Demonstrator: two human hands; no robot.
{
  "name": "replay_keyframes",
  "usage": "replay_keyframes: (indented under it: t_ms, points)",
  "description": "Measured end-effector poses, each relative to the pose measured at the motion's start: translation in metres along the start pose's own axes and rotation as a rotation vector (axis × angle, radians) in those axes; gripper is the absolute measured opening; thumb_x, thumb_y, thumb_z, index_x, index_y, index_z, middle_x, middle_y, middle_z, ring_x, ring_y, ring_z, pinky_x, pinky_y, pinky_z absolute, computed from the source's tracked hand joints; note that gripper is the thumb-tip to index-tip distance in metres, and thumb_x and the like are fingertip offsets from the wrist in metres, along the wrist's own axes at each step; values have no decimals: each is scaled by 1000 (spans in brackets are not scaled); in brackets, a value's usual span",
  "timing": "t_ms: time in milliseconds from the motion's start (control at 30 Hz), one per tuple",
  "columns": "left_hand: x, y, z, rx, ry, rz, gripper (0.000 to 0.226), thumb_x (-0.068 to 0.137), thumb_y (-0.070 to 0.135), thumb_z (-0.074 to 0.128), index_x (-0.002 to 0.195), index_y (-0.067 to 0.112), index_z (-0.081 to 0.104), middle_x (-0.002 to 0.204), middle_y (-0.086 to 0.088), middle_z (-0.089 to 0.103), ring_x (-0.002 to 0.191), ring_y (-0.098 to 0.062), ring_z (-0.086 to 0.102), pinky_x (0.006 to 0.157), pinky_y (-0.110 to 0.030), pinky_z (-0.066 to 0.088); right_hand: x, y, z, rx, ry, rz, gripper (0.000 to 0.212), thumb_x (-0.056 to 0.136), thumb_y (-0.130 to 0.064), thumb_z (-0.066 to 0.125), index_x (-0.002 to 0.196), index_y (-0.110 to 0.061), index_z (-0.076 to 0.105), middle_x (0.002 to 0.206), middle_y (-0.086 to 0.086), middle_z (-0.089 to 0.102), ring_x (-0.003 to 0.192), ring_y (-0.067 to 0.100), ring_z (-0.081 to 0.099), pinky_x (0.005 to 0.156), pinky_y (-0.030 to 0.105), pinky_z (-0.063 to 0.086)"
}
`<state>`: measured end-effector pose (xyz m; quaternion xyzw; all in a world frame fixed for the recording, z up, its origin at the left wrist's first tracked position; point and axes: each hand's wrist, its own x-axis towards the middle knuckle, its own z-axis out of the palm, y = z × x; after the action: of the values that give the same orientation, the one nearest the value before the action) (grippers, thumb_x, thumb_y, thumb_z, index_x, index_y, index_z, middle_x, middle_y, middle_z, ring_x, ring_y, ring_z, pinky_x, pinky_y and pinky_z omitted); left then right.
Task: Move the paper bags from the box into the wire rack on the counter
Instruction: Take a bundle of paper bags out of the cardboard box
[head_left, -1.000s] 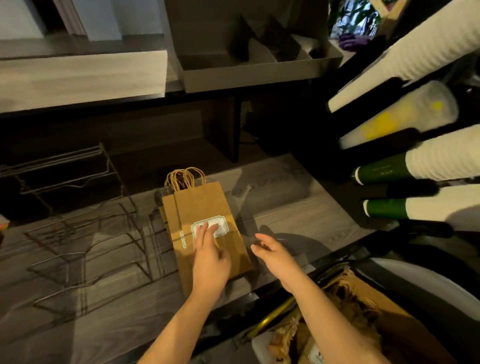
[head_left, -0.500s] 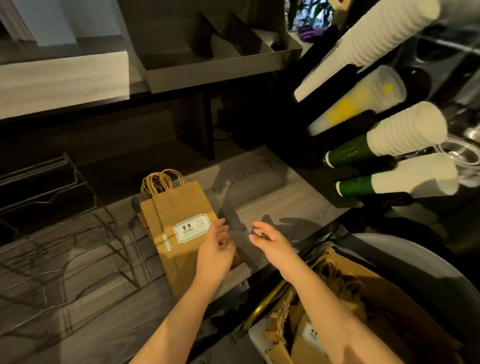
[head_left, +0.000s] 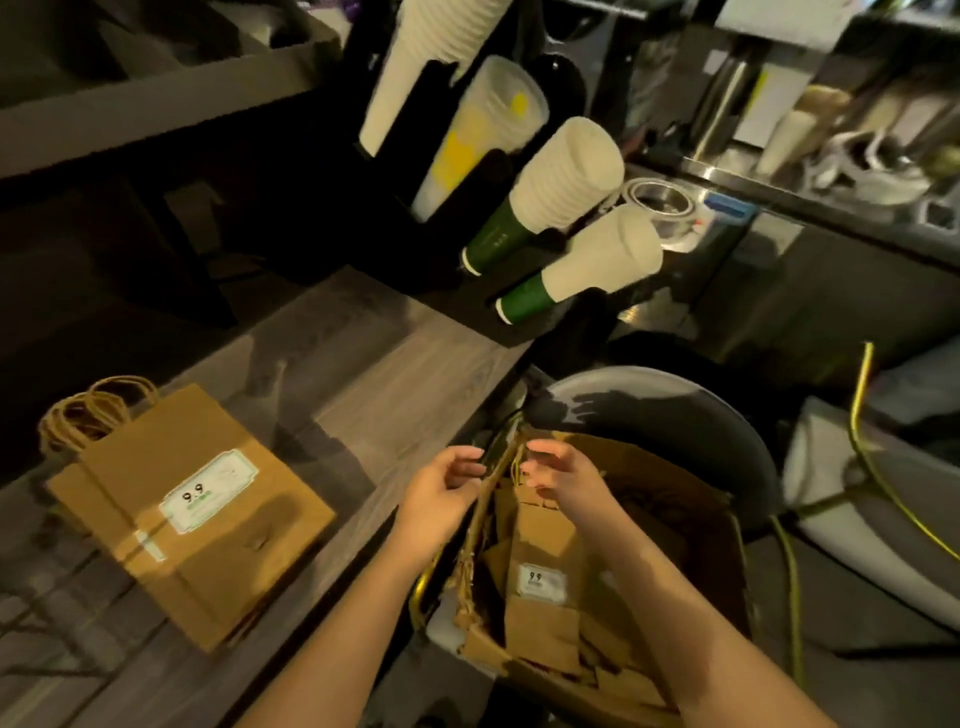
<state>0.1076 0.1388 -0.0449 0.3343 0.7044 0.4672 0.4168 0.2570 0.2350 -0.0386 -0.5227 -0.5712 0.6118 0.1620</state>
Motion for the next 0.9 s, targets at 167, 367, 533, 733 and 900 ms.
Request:
replay_keyframes:
  t_ms: [167, 367, 533, 733, 900]
  points:
    - [8, -1, 49, 92, -157, -80, 29, 89, 6, 61, 110, 26, 62, 100, 7, 65, 98, -8, 61, 83, -22, 50, -8, 37, -57, 33, 102, 99, 29, 94, -17, 60, 123, -22, 58, 112, 1, 65, 100, 16, 65, 85, 29, 53]
    - [9, -25, 95, 174, -200, -190, 31, 89, 7, 61, 116, 22, 61, 105, 6, 63, 100, -7, 59, 89, -23, 49, -5, 85, -89, 85, 158, 234, 32, 94, -14, 59, 125, -24, 56, 116, 4, 62, 102, 19, 62, 86, 34, 54]
    - [22, -68, 134, 167, -173, -385, 56, 88, 6, 60, 137, 25, 42, 111, 4, 62, 99, -10, 61, 83, -26, 52, 10, 148, -105, 100, 105, 346, 31, 94, -6, 57, 121, -20, 56, 107, 1, 62, 97, 19, 63, 76, 28, 53]
    - [34, -121, 162, 280, -57, -404, 77, 88, 17, 63, 150, 24, 18, 112, 14, 53, 96, -9, 61, 82, -30, 51, 41, 217, -111, 53, 30, 408, 42, 93, 5, 54, 134, -3, 48, 118, 22, 59, 102, 30, 61, 78, 28, 51]
    - [45, -165, 183, 400, -58, -485, 65, 87, 12, 60, 146, 23, 33, 129, -5, 55, 115, -21, 54, 98, -34, 46, 53, 260, -103, -51, 16, 397, 36, 94, -1, 56, 129, -7, 51, 115, 12, 60, 102, 26, 60, 95, 40, 49]
